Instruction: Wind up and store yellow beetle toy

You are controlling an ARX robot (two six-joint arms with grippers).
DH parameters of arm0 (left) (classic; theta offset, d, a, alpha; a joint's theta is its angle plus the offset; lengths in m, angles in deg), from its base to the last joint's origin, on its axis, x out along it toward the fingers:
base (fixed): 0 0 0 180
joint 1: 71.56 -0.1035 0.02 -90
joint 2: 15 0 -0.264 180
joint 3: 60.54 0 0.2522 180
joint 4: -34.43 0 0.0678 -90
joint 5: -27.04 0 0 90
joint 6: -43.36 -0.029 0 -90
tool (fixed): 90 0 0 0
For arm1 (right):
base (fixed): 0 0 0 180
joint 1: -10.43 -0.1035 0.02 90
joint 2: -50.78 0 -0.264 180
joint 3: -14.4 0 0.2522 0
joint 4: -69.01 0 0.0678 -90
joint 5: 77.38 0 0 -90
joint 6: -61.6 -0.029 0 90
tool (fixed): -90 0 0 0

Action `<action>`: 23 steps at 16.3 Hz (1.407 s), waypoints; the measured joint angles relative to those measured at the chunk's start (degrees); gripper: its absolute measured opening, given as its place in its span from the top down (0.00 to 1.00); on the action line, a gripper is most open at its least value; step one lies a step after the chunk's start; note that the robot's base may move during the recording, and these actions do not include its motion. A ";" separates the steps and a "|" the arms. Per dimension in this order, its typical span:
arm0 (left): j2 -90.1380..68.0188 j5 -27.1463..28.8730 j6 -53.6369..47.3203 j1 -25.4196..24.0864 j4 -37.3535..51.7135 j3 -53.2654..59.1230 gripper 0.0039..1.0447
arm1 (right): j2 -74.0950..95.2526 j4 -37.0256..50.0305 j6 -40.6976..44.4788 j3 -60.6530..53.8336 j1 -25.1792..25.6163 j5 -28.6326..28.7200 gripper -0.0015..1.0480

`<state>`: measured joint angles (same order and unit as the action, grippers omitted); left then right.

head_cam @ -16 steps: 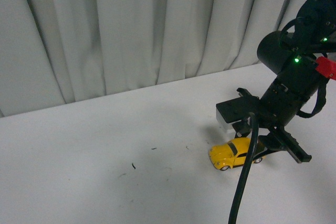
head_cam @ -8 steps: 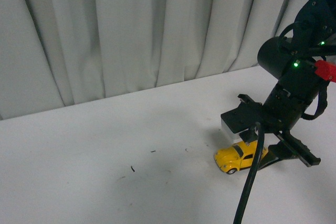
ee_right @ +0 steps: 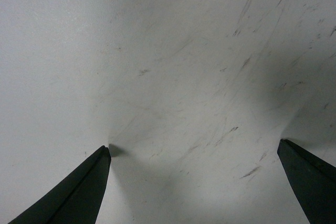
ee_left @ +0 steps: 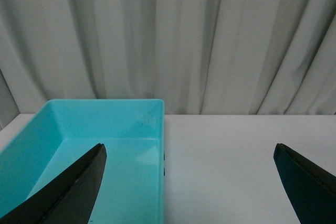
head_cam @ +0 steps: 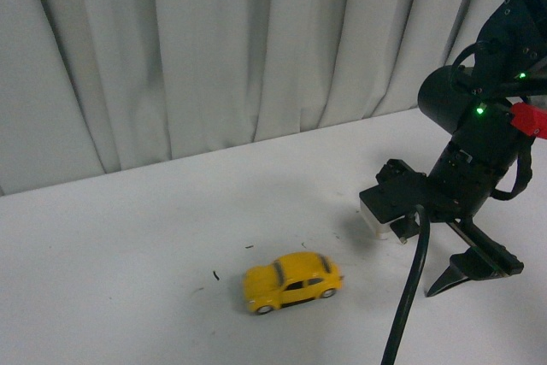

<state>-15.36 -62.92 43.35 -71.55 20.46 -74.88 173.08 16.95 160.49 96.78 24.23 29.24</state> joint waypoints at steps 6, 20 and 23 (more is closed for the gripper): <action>0.00 0.00 0.00 0.00 0.00 0.00 0.06 | 0.00 -0.09 0.00 0.00 -0.37 0.00 0.06; 0.00 0.00 0.00 0.00 0.02 0.00 0.06 | -9.84 -10.05 0.66 16.41 -5.25 2.21 0.06; 0.00 0.00 0.00 0.00 0.00 0.00 0.06 | -14.29 -4.42 0.85 14.95 -6.75 2.27 0.06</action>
<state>-15.36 -62.92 43.35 -71.55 20.46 -74.88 158.78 12.53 161.34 111.73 17.48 31.51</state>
